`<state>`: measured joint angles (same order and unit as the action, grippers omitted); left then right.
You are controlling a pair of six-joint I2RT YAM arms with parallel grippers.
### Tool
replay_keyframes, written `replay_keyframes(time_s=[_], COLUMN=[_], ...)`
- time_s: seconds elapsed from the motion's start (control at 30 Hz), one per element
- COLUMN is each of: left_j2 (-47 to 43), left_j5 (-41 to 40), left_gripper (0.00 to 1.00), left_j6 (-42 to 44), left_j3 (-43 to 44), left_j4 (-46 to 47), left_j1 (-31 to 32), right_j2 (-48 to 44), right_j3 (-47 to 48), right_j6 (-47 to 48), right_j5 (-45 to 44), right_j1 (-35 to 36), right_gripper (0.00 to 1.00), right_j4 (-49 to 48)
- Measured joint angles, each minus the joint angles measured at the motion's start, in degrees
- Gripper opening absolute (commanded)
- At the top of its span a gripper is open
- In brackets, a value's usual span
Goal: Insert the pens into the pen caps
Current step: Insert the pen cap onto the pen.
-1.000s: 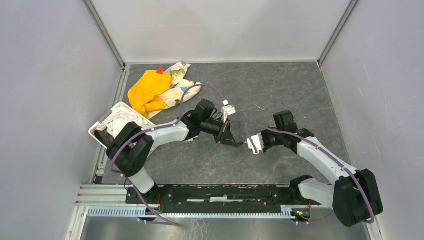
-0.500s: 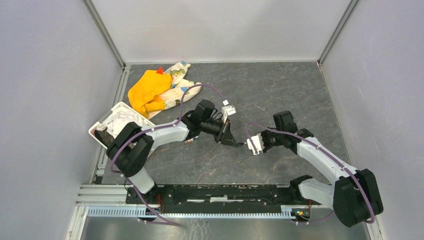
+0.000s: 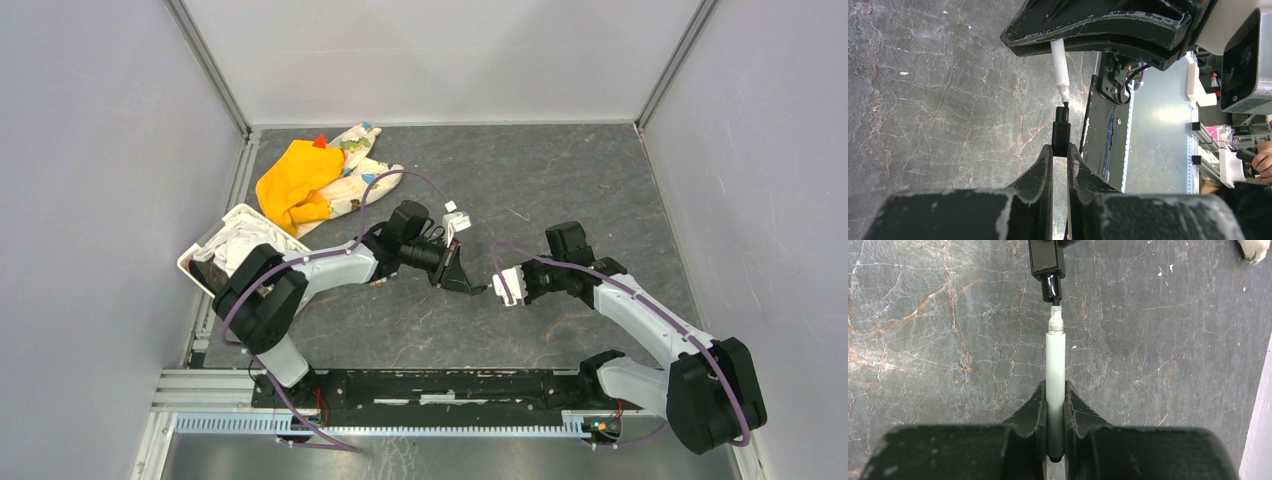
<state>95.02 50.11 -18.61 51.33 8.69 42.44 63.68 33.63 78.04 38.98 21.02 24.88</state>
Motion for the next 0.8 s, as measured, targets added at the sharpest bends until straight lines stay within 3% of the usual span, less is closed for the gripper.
replay_keyframes(time_s=[0.8], left_j2=[-0.04], left_j5=[0.0], left_gripper=[0.02], left_j6=[-0.55], left_j3=[-1.11], left_j4=[1.05], left_j1=[-0.85], right_j2=[0.02], right_j3=[1.05], right_j6=[-0.22], right_j5=[1.44], right_j1=[-1.62], right_gripper=[0.0], right_j4=[0.46])
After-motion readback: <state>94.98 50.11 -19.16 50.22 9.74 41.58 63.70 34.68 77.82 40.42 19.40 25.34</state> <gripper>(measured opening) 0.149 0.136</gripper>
